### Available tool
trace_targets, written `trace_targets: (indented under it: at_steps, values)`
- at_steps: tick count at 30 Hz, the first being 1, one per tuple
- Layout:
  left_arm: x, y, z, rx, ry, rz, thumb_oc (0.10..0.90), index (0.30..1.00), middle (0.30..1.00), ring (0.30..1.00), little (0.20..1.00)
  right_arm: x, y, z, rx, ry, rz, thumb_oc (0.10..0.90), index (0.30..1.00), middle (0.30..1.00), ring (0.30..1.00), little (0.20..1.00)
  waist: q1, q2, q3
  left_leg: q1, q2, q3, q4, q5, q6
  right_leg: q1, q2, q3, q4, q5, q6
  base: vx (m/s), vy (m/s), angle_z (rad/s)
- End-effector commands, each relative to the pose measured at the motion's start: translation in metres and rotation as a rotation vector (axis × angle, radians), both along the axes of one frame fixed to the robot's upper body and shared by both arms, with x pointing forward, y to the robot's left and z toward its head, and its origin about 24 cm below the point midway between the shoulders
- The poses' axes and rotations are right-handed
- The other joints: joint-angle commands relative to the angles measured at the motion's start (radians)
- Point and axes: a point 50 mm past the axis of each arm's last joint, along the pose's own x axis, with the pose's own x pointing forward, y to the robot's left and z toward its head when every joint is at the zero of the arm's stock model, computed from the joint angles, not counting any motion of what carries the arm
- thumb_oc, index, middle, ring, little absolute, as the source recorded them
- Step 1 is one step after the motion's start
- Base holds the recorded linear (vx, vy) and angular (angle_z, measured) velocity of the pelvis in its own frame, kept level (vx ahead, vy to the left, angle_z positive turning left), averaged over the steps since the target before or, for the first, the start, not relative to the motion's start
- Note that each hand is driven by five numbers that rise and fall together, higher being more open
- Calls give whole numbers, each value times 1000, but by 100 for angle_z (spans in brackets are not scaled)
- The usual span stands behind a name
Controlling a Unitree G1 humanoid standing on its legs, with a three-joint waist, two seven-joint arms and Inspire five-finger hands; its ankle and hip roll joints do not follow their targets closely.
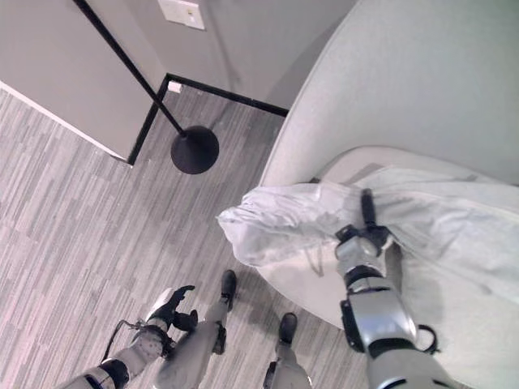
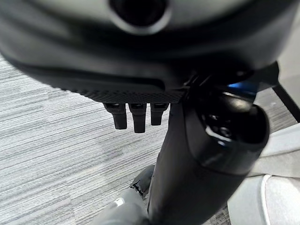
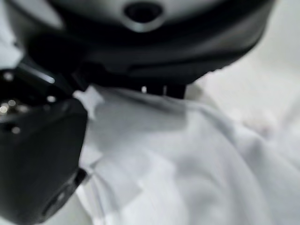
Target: Hang the clothes on the sofa on the clothes rack.
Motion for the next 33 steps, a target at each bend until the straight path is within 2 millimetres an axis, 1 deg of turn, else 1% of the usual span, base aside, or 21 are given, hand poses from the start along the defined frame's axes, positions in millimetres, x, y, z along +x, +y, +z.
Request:
trace_targets:
  at_steps: [1, 2, 5, 8, 9, 10, 12, 15, 16, 18, 21, 23, 24, 27, 28, 29, 30, 31, 32, 33]
  values:
    - [-24, -7, -14, 23, 69, -51, 800, 900, 900, 900, 900, 23, 17, 48, -69, -270, 82, 400, 300, 300, 300, 300, 29, -27, -9, 46, 9, 0, 22, -122, -55, -36, -85, 30, 5, 54, 64, -10, 3, -4]
    - [-24, -7, -14, 23, 71, -51, 800, 900, 900, 900, 900, 23, 18, 47, -69, -268, 82, 400, 300, 300, 300, 300, 28, -27, -10, 47, 9, 0, 21, -122, -55, -35, -85, 30, 5, 54, 64, 0, 0, 0]
    - [-25, -3, -14, 32, 69, -47, 800, 900, 900, 900, 900, 24, 28, 70, -96, -412, 142, 400, 300, 300, 300, 300, 14, -34, -13, 65, 14, 4, 19, -128, -55, -29, -86, 34, 5, 54, 67, -8, 1, 4]
    - [-30, 1, -17, 36, 90, -39, 800, 900, 900, 900, 900, 20, 37, 91, -141, -544, 194, 400, 300, 300, 300, 300, -5, -44, -25, 92, 22, 14, 15, -137, -54, -17, -83, 43, 5, 52, 65, 1, 1, -3]
    - [-37, 6, -20, 46, 113, -29, 800, 900, 900, 900, 900, 14, 44, 115, -194, -666, 236, 400, 300, 300, 300, 300, -19, -53, -45, 123, 26, 22, 10, -144, -52, 2, -81, 48, 5, 49, 64, 35, -18, -11]
    - [-40, 8, -22, 48, 123, -25, 800, 900, 900, 900, 900, 10, 46, 122, -209, -703, 243, 400, 300, 300, 300, 300, -26, -57, -56, 142, 28, 25, 6, -147, -51, 14, -79, 51, 5, 46, 63, 57, -38, -6]
    - [-46, 13, -23, 59, 137, -19, 800, 900, 900, 900, 900, -2, 51, 144, -271, -818, 280, 400, 300, 300, 300, 300, -44, -68, -89, 184, 31, 33, 3, -158, -50, 45, -80, 51, 5, 43, 63, 65, -47, -13]
    - [-48, 20, -22, 41, 130, 16, 800, 900, 900, 900, 900, -14, 55, 157, -312, -900, 296, 400, 300, 300, 300, 300, -59, -76, -126, 229, 28, 38, 3, -169, -47, 84, -79, 49, 5, 39, 62, 45, -40, -16]
    - [-43, 22, -19, 33, 106, 32, 800, 900, 900, 900, 900, -16, 53, 165, -336, -927, 294, 400, 300, 300, 300, 300, -62, -82, -136, 248, 26, 38, 3, -176, -48, 105, -79, 45, 5, 34, 63, 38, -40, -8]
    - [-40, 25, -15, 6, 77, 52, 800, 900, 900, 900, 900, -20, 53, 174, -363, -958, 296, 400, 300, 300, 300, 300, -64, -86, -163, 266, 25, 39, 3, -175, -47, 121, -79, 43, 5, 37, 62, 9, -41, 0]
    - [-27, 27, -2, -65, -2, 89, 800, 900, 900, 900, 900, -22, 50, 191, -425, -993, 295, 400, 300, 300, 300, 300, -68, -91, -205, 295, 24, 40, 3, -176, -47, 151, -77, 38, 5, 38, 60, -26, -36, 2]
    - [-16, 31, 11, -122, -77, 136, 800, 900, 900, 900, 900, -23, 48, 204, -480, -1011, 294, 400, 300, 300, 300, 300, -70, -97, -231, 307, 24, 41, 3, -175, -50, 167, -76, 30, 5, 38, 60, -48, -38, 2]
    - [-7, 34, 22, -157, -133, 162, 800, 900, 900, 900, 900, -24, 48, 212, -511, -1025, 300, 400, 300, 300, 300, 300, -73, -99, -244, 313, 24, 40, 3, -173, -52, 173, -75, 28, 5, 40, 59, -36, -41, 1]
    - [14, 40, 56, -229, -305, 188, 800, 900, 900, 900, 900, -27, 48, 225, -562, -1044, 312, 400, 300, 300, 300, 300, -79, -109, -278, 327, 27, 38, 3, -171, -56, 193, -72, 17, 5, 41, 55, -32, -30, 2]
    - [14, 41, 56, -228, -304, 190, 800, 900, 900, 900, 900, -27, 49, 225, -561, -1043, 313, 400, 300, 300, 300, 300, -80, -110, -277, 328, 27, 38, 3, -171, -56, 195, -72, 17, 5, 41, 55, 0, 0, 0]
    - [24, 44, 76, -227, -404, 185, 800, 900, 900, 900, 900, -28, 51, 230, -585, -1051, 331, 400, 300, 300, 300, 300, -83, -116, -296, 338, 29, 38, 3, -173, -58, 203, -70, 17, 5, 41, 53, 0, 0, 0]
    - [31, 47, 90, -197, -475, 176, 800, 900, 900, 900, 900, -29, 54, 233, -601, -1058, 343, 400, 300, 300, 300, 300, -85, -122, -306, 344, 31, 38, 3, -174, -60, 208, -69, 18, 5, 41, 52, 0, 0, 0]
    - [31, 47, 90, -195, -475, 177, 800, 900, 900, 900, 900, -29, 54, 233, -601, -1059, 344, 400, 300, 300, 300, 300, -86, -123, -305, 345, 31, 38, 3, -174, -60, 210, -69, 18, 5, 41, 52, -15, -40, -2]
    - [40, 49, 108, -183, -569, 193, 800, 900, 900, 900, 900, -32, 59, 237, -622, -1067, 360, 400, 300, 300, 300, 300, -90, -132, -321, 352, 35, 40, 3, -175, -62, 212, -66, 20, 5, 40, 51, -16, -40, -4]
    - [44, 50, 115, -177, -606, 208, 800, 900, 900, 900, 900, -33, 63, 237, -634, -1068, 376, 400, 300, 300, 300, 300, -93, -136, -328, 356, 38, 42, 3, -175, -63, 215, -64, 21, 5, 40, 50, -11, -48, -4]
